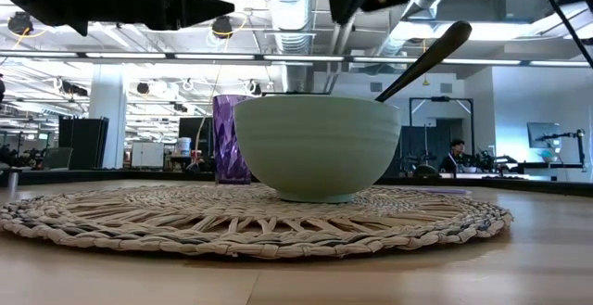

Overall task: Pick & Place Utensil
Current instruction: Put the blue spoon into the light blue bowl on the table placemat

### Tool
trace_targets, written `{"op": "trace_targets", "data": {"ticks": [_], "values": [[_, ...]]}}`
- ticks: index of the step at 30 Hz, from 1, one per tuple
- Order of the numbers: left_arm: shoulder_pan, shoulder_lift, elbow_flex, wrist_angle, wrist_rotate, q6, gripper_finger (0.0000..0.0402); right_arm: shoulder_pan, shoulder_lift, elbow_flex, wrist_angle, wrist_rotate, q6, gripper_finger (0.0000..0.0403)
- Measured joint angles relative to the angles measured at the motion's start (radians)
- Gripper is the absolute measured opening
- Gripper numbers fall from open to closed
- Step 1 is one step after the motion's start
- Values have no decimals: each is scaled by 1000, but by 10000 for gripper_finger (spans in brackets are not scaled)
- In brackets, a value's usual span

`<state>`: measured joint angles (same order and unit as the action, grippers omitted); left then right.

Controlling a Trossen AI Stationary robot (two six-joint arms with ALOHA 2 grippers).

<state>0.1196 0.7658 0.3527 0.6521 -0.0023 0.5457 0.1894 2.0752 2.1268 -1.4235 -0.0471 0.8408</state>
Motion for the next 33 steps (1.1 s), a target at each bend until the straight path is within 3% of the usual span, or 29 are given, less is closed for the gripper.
{"op": "trace_targets", "data": {"ticks": [8,13,19,26,33], "values": [[0,0,0,-1,-1,-123,10,87,-45,0,71,-4,-198,17],[0,0,0,-1,11,-220,7,121,-95,-1,36,108,-262,17],[0,0,0,-13,144,-392,11,115,-188,-72,61,164,-359,17],[-1,0,0,-51,447,-449,8,21,-346,-379,249,118,-494,17],[0,0,0,-46,466,-454,17,-110,-579,-791,487,96,-530,17]]}}
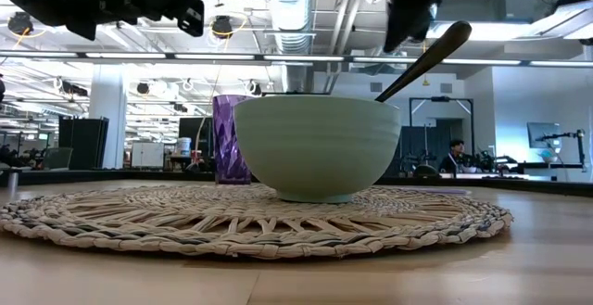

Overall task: Pick & Place Utensil
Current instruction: Put the blue spoon into the light blue bowl on the table placemat

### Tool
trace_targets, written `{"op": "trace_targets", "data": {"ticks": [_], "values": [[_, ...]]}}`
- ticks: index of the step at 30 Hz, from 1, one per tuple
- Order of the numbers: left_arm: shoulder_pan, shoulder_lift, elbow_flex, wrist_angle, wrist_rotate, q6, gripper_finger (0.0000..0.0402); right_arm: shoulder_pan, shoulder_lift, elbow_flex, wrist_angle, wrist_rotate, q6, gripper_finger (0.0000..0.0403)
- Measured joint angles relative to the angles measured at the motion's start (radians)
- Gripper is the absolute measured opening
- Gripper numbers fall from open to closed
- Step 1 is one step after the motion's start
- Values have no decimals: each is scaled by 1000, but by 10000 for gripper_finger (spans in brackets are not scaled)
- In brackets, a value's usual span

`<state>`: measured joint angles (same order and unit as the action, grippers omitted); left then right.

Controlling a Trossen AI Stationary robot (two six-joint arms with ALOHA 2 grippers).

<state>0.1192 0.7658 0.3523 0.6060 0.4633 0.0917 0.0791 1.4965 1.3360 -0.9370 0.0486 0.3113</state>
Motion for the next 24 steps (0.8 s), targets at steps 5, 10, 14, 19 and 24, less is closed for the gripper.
{"op": "trace_targets", "data": {"ticks": [5,10,14,19,24], "values": [[0,0,0,0,-7,-3,31,-75,-179,-234,224,2,-34,17],[-25,4,0,7,-120,-29,57,-123,-293,-431,629,31,-225,17],[-81,41,1,110,-191,-53,87,-152,-306,-528,920,28,-439,17],[-160,115,3,207,-311,-71,125,-205,-297,-539,1090,27,-676,17],[-240,215,63,156,-501,-75,157,-292,-297,-516,1170,-32,-688,17]]}}
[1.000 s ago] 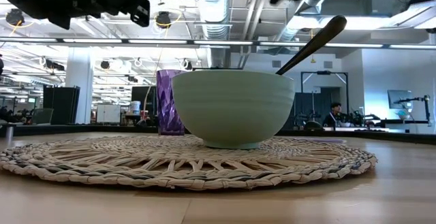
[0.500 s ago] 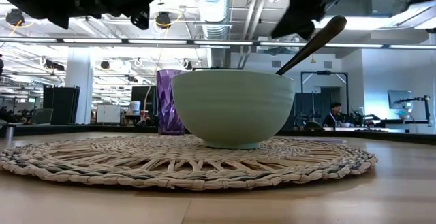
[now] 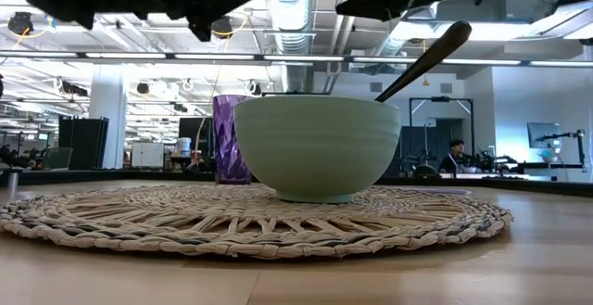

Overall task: Pick & Place Utensil
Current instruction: Put the blue spoon into the light blue bowl on the table placemat

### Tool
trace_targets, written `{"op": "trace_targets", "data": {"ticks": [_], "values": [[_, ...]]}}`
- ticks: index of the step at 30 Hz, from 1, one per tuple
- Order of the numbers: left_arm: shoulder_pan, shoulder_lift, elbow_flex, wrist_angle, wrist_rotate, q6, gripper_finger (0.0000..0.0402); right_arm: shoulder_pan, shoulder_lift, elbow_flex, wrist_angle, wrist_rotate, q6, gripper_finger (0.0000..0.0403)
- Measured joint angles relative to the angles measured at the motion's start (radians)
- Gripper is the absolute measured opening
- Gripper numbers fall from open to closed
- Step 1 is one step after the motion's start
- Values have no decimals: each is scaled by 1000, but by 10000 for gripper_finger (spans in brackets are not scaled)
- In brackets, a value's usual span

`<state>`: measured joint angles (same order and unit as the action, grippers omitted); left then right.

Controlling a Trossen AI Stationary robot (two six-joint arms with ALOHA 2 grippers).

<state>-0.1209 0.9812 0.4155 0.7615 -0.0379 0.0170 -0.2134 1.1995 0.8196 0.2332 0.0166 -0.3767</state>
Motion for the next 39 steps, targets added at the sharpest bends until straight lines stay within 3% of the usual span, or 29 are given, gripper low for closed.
{"op": "trace_targets", "data": {"ticks": [3,8,12,15,20,27,31,39], "values": [[-52,46,85,-137,-110,0,165,-58,0,11,-3,-104,0,17],[-146,82,264,-522,-380,-42,164,-128,0,13,63,-271,0,17],[-226,78,360,-770,-531,-236,164,-152,0,13,95,-328,0,17],[-281,73,377,-857,-558,-435,164,-157,0,13,86,-332,0,17],[-344,92,375,-954,-561,-663,164,-154,0,13,26,-332,-53,17],[-348,97,378,-1113,-539,-918,163,-156,0,13,-57,-332,-102,17],[-350,93,412,-1283,-420,-1113,163,-157,0,13,-69,-331,-105,17],[-396,148,411,-1448,-34,-1496,163,-201,1,13,-121,-331,-105,17]]}}
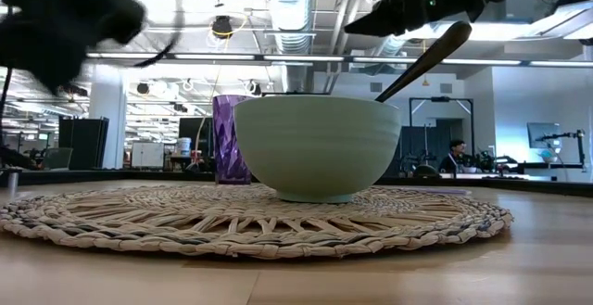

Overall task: Pick & Place Utensil
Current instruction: Put the blue spoon into the light blue bowl on the table placemat

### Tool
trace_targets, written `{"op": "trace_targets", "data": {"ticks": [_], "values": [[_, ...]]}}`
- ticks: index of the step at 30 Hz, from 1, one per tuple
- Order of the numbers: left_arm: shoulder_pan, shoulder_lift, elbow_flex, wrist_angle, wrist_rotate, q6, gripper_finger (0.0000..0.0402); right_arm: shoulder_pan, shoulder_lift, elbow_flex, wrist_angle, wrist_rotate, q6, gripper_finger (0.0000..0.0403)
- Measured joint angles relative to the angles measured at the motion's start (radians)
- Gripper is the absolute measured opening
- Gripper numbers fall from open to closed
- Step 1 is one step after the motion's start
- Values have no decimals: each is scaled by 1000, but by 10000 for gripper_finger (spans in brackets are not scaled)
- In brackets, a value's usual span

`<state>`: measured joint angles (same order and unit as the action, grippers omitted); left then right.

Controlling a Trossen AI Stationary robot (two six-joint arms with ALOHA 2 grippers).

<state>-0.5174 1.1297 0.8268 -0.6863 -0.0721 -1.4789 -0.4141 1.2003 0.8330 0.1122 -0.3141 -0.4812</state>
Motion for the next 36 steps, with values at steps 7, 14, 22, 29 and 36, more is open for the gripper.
{"op": "trace_targets", "data": {"ticks": [7,14,22,29,36], "values": [[-148,141,-2,39,152,-249,163,-45,0,0,-9,0,1,17],[-263,286,-2,200,267,-428,163,-56,0,0,-7,0,2,17],[-291,403,1,256,266,-436,163,-56,0,0,1,0,-11,17],[-284,396,1,229,274,-336,110,-55,0,0,11,0,-52,17],[-253,348,-6,204,224,-331,16,-55,0,0,54,0,-53,17]]}}
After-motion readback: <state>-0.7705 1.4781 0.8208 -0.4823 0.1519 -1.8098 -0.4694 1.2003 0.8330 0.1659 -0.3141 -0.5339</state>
